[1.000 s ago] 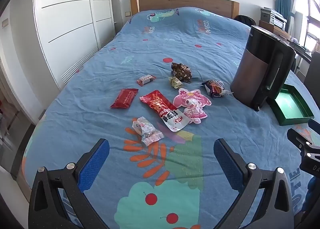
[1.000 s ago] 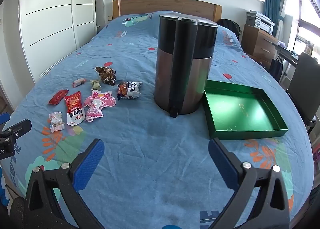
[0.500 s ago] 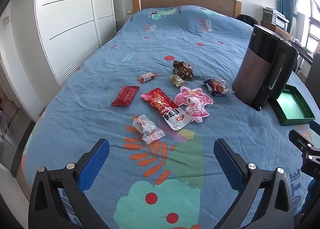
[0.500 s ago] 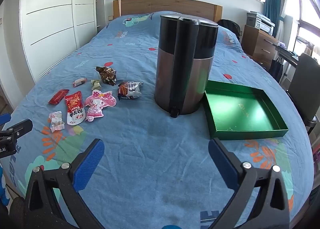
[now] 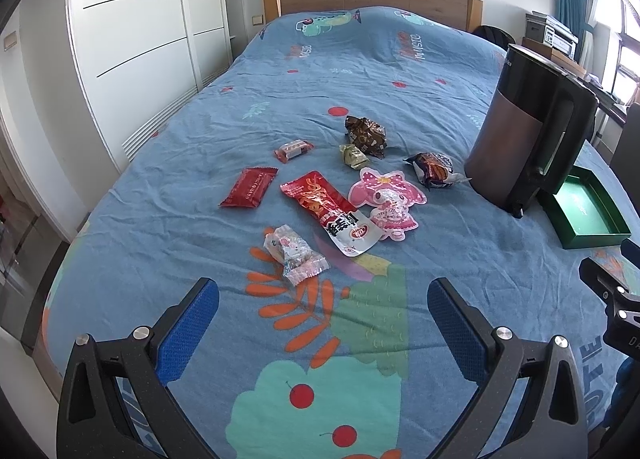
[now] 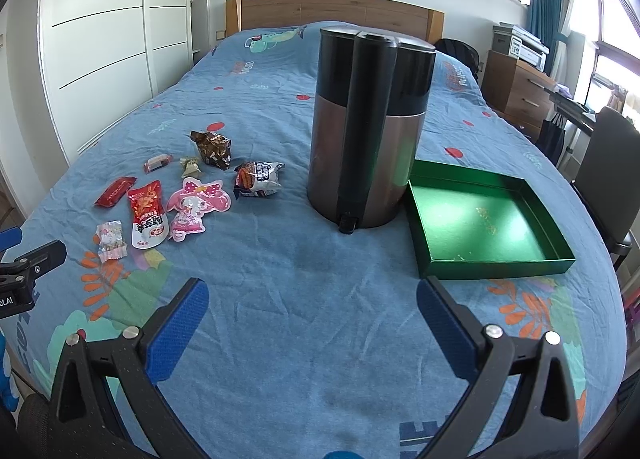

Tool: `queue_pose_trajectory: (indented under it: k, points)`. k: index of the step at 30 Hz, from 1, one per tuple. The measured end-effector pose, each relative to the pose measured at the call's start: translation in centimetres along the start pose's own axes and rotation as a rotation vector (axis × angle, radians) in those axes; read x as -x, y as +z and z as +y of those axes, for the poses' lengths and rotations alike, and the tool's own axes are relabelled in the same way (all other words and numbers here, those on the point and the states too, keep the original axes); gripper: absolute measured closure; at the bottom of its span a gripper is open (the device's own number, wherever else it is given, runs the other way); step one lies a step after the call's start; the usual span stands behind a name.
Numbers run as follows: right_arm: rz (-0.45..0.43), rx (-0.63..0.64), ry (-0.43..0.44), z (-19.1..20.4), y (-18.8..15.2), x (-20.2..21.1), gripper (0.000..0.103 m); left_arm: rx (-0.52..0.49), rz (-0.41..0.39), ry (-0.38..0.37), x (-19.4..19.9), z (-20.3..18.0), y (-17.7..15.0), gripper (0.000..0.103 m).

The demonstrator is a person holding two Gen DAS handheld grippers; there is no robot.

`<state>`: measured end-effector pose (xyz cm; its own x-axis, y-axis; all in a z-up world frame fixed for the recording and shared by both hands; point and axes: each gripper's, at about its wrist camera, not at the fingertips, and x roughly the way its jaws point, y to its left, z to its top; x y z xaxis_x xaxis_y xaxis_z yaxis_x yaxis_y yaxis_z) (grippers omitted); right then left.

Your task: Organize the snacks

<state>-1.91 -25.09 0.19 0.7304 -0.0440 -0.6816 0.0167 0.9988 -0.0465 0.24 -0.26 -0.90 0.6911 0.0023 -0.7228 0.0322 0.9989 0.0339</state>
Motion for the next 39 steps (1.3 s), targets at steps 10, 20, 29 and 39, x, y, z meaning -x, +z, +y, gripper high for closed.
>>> queue_pose_trajectory:
  k: [10, 20, 29, 39]
  points:
    - [0.002, -0.003, 0.015, 0.16, -0.30, -0.12, 0.000, -0.001, -0.001, 0.014, -0.15, 0.25, 0.21, 0.001]
    - [0.002, -0.002, 0.019, 0.26, -0.31, -0.27, 0.000, -0.002, 0.002, 0.029, -0.41, 0.53, 0.21, 0.001]
    - [0.001, -0.004, 0.021, 0.26, -0.32, -0.28, 0.000, -0.010, 0.002, 0.041, -0.65, 0.62, 0.21, 0.001]
    - [0.002, 0.001, 0.021, 0.31, -0.12, -0.51, 0.000, -0.013, 0.000, 0.048, -0.86, 0.75, 0.10, 0.001]
